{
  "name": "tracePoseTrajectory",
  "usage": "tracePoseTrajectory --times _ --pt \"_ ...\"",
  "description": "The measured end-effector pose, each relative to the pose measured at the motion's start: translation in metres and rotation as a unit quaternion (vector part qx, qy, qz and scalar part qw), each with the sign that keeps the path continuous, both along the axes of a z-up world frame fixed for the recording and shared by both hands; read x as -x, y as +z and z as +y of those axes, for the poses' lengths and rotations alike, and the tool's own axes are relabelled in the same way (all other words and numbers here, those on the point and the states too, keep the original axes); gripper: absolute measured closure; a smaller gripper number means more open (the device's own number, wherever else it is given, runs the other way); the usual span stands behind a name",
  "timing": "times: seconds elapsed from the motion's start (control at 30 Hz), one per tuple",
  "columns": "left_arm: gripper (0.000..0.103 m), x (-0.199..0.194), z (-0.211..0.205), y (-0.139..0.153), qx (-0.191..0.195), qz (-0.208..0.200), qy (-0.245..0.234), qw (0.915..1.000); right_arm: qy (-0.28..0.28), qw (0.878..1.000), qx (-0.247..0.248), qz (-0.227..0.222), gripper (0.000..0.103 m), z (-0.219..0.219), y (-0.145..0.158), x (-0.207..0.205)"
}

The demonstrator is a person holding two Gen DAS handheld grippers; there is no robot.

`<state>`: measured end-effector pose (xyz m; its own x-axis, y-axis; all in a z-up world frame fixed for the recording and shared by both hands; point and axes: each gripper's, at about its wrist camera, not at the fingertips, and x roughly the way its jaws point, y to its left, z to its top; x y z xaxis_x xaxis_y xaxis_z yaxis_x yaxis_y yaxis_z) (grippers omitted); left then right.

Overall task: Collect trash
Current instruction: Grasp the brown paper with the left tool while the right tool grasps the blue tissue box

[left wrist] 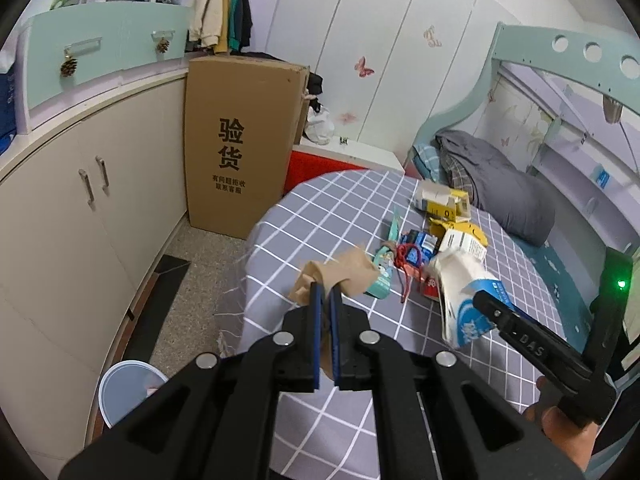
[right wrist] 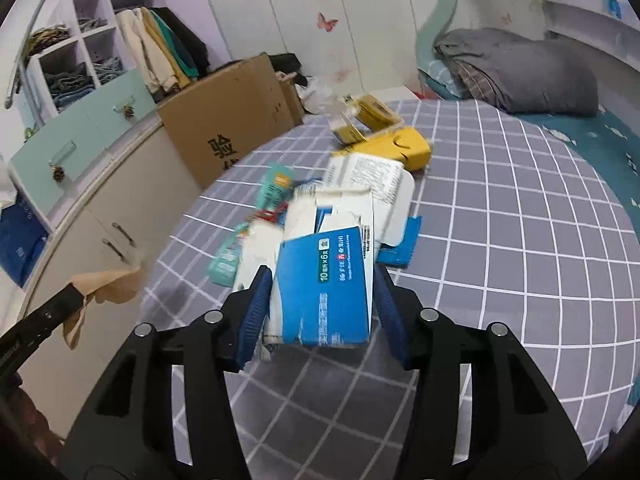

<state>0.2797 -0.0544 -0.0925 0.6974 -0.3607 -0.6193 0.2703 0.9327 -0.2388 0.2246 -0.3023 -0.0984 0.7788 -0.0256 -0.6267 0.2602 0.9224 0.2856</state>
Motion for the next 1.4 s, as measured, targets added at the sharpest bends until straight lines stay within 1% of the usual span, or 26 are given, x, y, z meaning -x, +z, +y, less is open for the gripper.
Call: tracePoseTrajectory --times 0.03,0.07,0.17,0.2,0.3,0.37,0.4,0.5,0.6,0.67,0.7,0.77,0.8,0.83,0.87,0.9,0.93,0.97,1.07,1.13,1.23,1.27,1.3,1.33,1.4 --pt "0.099 0.002 0.004 0.002 0.003 -0.002 0.002 1.0000 0.011 1.000 -0.003 -0.004 0.090 0.005 0.004 0.001" --pt "0.099 0.004 0.009 0.005 0.006 -0.005 0.004 1.0000 0.017 1.000 -0.012 -0.010 0.090 0.008 0.007 0.002" --pt "0.099 0.009 0.024 0.009 0.014 -0.009 0.010 0.9998 0.020 0.999 0.025 0.003 0.090 0.022 0.013 -0.002" --pt "0.099 0.010 0.027 0.009 0.015 -0.009 0.012 0.9998 0.020 1.000 0.012 -0.002 0.090 0.022 0.012 -0.001" --pt "0.099 0.014 0.039 0.007 0.015 -0.006 0.019 0.9997 0.017 1.000 0.025 0.000 0.089 0.027 0.009 0.002" --pt "0.099 0.016 0.046 0.004 0.016 -0.004 0.020 0.9997 0.029 0.999 0.012 0.003 0.090 0.029 0.005 0.002" --pt "0.099 0.016 0.048 0.003 0.016 -0.003 0.021 0.9996 0.032 0.999 0.002 -0.003 0.090 0.030 0.005 0.004" --pt "0.099 0.019 0.057 0.000 0.020 -0.003 0.024 0.9995 0.042 0.999 -0.002 -0.025 0.090 0.039 0.016 0.010" --pt "0.099 0.023 0.071 0.002 0.032 -0.006 0.035 0.9989 0.063 0.997 0.001 -0.052 0.093 0.054 0.037 0.016" --pt "0.099 0.026 0.083 0.005 0.040 -0.012 0.043 0.9982 0.081 0.995 0.009 -0.061 0.095 0.069 0.049 0.016" --pt "0.099 0.026 0.089 0.005 0.043 -0.013 0.046 0.9979 0.087 0.994 0.025 -0.061 0.095 0.080 0.054 0.014" --pt "0.099 0.026 0.100 0.004 0.048 -0.011 0.053 0.9974 0.087 0.993 0.055 -0.049 0.095 0.094 0.053 0.007" --pt "0.099 0.026 0.104 0.001 0.047 -0.008 0.057 0.9972 0.088 0.994 0.052 -0.046 0.095 0.095 0.050 0.006" --pt "0.099 0.027 0.107 -0.001 0.046 -0.005 0.060 0.9971 0.085 0.994 0.046 -0.046 0.094 0.094 0.046 0.006" --pt "0.099 0.028 0.111 -0.004 0.048 -0.003 0.061 0.9970 0.076 0.995 0.057 -0.038 0.093 0.095 0.041 0.006" --pt "0.099 0.028 0.115 -0.007 0.048 -0.001 0.062 0.9969 0.073 0.995 0.065 -0.033 0.077 0.096 0.036 0.005" --pt "0.099 0.028 0.116 -0.009 0.047 0.001 0.063 0.9969 0.073 0.995 0.064 -0.031 0.045 0.096 0.032 0.006" --pt "0.099 0.027 0.118 -0.014 0.044 0.006 0.065 0.9969 0.068 0.995 0.068 -0.030 0.036 0.096 0.027 0.008" --pt "0.099 0.026 0.120 -0.022 0.047 0.017 0.064 0.9967 0.057 0.995 0.084 -0.011 0.035 0.095 0.014 0.010" --pt "0.099 0.026 0.120 -0.026 0.048 0.020 0.063 0.9966 0.051 0.996 0.068 0.016 0.035 0.089 -0.002 0.004" --pt "0.099 0.026 0.123 -0.029 0.050 0.024 0.064 0.9964 0.047 0.996 0.058 0.050 0.035 0.082 -0.026 -0.004" --pt "0.099 0.026 0.124 -0.031 0.051 0.026 0.064 0.9963 0.053 0.995 0.048 0.064 0.036 0.080 -0.034 -0.008" --pt "0.099 0.026 0.125 -0.032 0.051 0.027 0.065 0.9962 0.061 0.995 0.040 0.072 0.055 0.080 -0.040 -0.010" --pt "0.099 0.026 0.126 -0.033 0.051 0.028 0.065 0.9962 0.068 0.994 0.037 0.079 0.067 0.081 -0.044 -0.011" --pt "0.099 0.027 0.127 -0.033 0.051 0.028 0.067 0.9961 0.076 0.993 0.050 0.072 0.075 0.086 -0.042 -0.009"
